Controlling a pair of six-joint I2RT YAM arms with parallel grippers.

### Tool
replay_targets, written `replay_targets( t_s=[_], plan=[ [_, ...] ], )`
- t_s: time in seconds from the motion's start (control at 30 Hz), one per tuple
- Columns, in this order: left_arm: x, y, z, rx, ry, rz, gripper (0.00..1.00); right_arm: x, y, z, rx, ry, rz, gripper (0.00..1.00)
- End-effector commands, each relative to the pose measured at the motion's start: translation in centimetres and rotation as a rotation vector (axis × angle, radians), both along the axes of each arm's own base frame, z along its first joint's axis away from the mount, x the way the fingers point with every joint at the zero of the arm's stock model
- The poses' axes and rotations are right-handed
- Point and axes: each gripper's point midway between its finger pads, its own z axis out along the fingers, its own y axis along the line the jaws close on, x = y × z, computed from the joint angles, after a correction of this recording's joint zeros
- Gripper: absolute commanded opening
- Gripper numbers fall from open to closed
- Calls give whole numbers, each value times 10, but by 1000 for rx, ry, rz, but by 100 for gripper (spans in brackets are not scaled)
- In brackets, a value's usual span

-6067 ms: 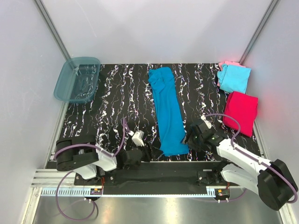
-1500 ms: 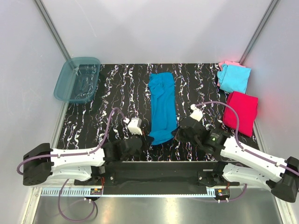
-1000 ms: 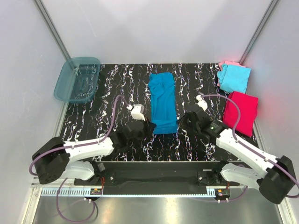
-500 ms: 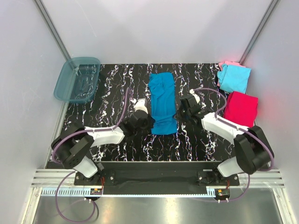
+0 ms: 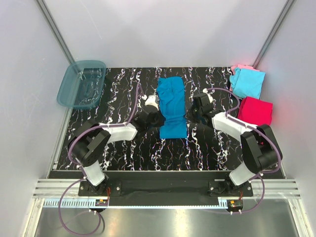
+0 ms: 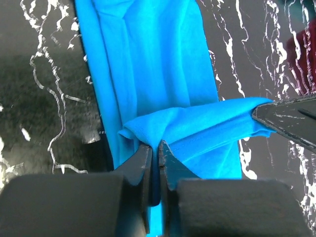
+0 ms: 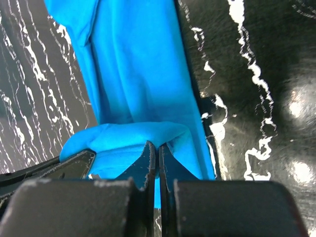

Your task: Fold and stack the t-shirts

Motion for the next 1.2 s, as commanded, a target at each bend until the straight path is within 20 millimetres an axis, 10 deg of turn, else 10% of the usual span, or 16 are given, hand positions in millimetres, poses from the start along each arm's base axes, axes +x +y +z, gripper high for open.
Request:
replay_targets(
  t_s=[0.0, 0.1, 0.17, 0.2, 0.37, 0.63, 0.77, 1.0, 1.17],
  plan=[
    [14, -6, 7, 0, -20, -16, 19, 20, -4, 10, 15, -53, -27, 0],
    [16, -6, 6, 7, -12, -11, 51, 23, -3, 6, 23, -43, -20, 3],
    [15, -2, 4, 17, -7, 2, 57, 24, -3, 5, 22, -46, -15, 14],
    [16, 0, 6, 20, -11, 10, 59, 25, -4, 6, 22, -51, -14, 37],
    [6, 10, 22, 11, -28, 24, 63, 29, -2, 31, 44, -132, 0, 56],
    [-32, 30, 58, -19, -79, 31, 63, 4, -8, 63, 104, -190, -11, 56],
    [-72, 29, 73, -83, -107, -2, 63, -29, -16, 43, 93, -151, -6, 55],
    [-143, 23, 27, -114, -44, -41, 63, -62, -27, 0, 77, -84, -26, 54],
    [-178, 22, 2, -97, -15, -70, 63, -47, -20, -4, 81, -105, -18, 47]
  ],
)
